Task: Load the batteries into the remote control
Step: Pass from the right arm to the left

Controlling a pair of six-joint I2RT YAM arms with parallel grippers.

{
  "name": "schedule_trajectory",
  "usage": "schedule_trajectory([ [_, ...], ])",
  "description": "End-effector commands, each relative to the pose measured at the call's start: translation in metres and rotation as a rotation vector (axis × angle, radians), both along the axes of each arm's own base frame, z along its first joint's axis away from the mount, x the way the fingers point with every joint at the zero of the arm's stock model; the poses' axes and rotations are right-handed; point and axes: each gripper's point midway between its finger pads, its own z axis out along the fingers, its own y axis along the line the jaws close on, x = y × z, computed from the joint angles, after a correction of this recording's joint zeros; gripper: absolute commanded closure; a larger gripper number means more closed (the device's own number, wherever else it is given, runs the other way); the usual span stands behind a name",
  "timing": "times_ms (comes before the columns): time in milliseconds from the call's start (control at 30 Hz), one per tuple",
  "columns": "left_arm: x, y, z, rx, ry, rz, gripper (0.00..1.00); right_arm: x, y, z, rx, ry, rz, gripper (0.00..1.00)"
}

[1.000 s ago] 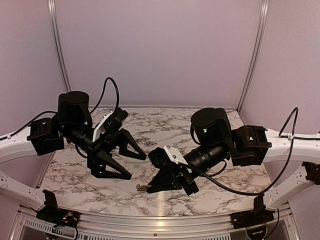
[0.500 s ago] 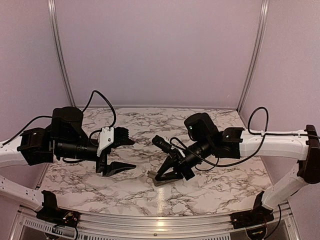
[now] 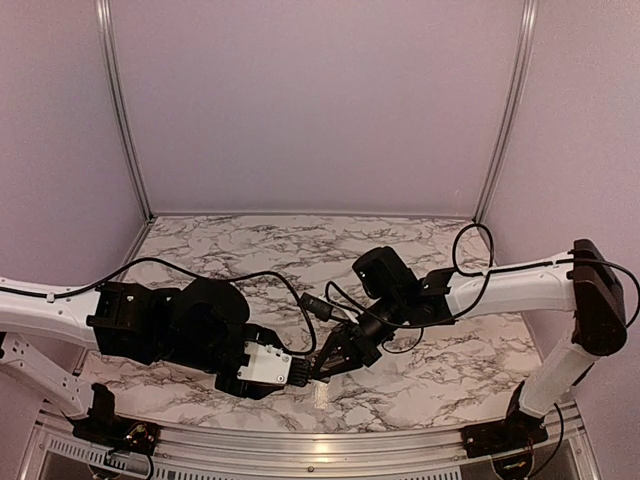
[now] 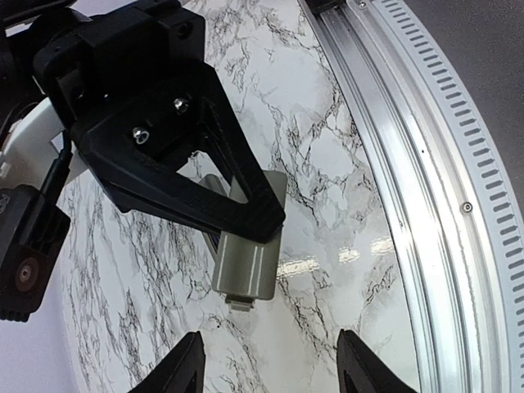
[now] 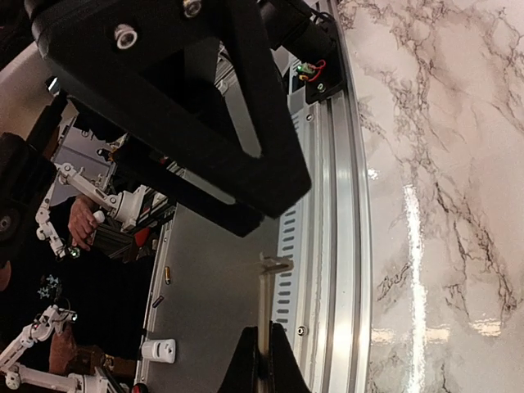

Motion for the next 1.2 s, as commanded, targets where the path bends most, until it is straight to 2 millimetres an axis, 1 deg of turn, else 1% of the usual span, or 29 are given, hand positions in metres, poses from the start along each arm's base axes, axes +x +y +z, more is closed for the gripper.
schedule_trajectory([
  [0,0.003,-0.006,0.003,0.033,-0.062,-0.001,0.43,0.001,0.004,0.006,0.022,0.047,0.02,1.0],
  [67,0.003,-0.009,-0.005,0.068,-0.087,-0.002,0.44,0.001,0.005,0.003,0.01,0.055,0.02,1.0],
  [167,0.003,-0.013,-0.013,0.094,-0.103,-0.003,0.45,0.001,0.005,0.0,0.002,0.063,0.016,1.0],
  [300,0.003,-0.019,-0.013,0.088,-0.117,-0.006,0.46,0.001,0.005,-0.003,-0.004,0.072,0.016,1.0],
  [567,0.001,-0.031,-0.012,0.079,-0.148,-0.034,0.54,0.0,0.006,-0.007,-0.007,0.086,0.025,1.0],
  [733,0.001,-0.035,-0.012,0.077,-0.159,-0.045,0.59,-0.001,0.005,-0.007,-0.005,0.094,0.032,1.0],
  [933,0.0,-0.037,-0.011,0.076,-0.169,-0.057,0.67,-0.002,0.006,-0.006,0.002,0.106,0.043,1.0],
  [1033,0.0,-0.037,-0.012,0.075,-0.164,-0.058,0.76,-0.003,0.006,-0.005,0.008,0.113,0.051,1.0],
  [1133,0.001,-0.035,-0.015,0.074,-0.159,-0.042,0.81,-0.003,0.006,-0.003,0.013,0.11,0.05,1.0],
  [1167,0.002,-0.034,-0.015,0.071,-0.153,-0.031,0.83,-0.003,0.005,-0.002,0.015,0.106,0.048,0.97],
])
